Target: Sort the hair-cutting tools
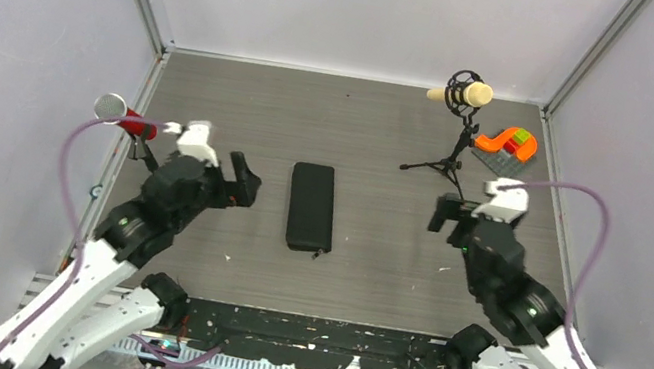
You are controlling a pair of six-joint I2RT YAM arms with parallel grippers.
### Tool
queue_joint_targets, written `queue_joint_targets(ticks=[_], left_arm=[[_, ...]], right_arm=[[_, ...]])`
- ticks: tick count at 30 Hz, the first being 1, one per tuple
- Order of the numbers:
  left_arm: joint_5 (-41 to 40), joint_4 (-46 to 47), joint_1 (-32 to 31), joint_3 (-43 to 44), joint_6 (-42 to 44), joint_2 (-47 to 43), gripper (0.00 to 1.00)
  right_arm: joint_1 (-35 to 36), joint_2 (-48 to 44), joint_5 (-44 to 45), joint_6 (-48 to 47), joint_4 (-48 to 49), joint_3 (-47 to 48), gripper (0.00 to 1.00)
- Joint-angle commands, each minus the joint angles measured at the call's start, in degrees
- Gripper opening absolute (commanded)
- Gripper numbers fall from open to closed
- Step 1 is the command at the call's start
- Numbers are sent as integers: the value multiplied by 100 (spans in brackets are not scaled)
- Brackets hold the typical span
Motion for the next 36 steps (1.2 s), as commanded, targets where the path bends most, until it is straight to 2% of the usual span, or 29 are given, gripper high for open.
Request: queue_joint_targets(ticks=[1,6,11,15,19,22,36], left_arm=[[-1353,-698,36,452,1188,-1125,99],[-2008,-583,36,547,1938,-2330,100],[-2237,-30,36,33,2421,-3257,100],[-2122,444,36,-516,2485,-3658,100],[-2171,629,49,-620,2615,-3654,100],[-2326,562,129,-601,2619,-3579,100],[-1744,614,647,-691,2618,-3477,100]], right_arm=[[-25,-894,1765,-270,-416,433,95],[-25,-2030,2713,-652,-401,370,95],[-24,-2964,3184,-1316,74,-59,95],[-24,-3880,3283,-1432,439,-483,95],[-25,-4434,3304,-1619,814,-865,95],[-24,-4576,3378,-1716,1005,-1006,95],[-24,-4074,3106,-1788,1034,-1031,95]])
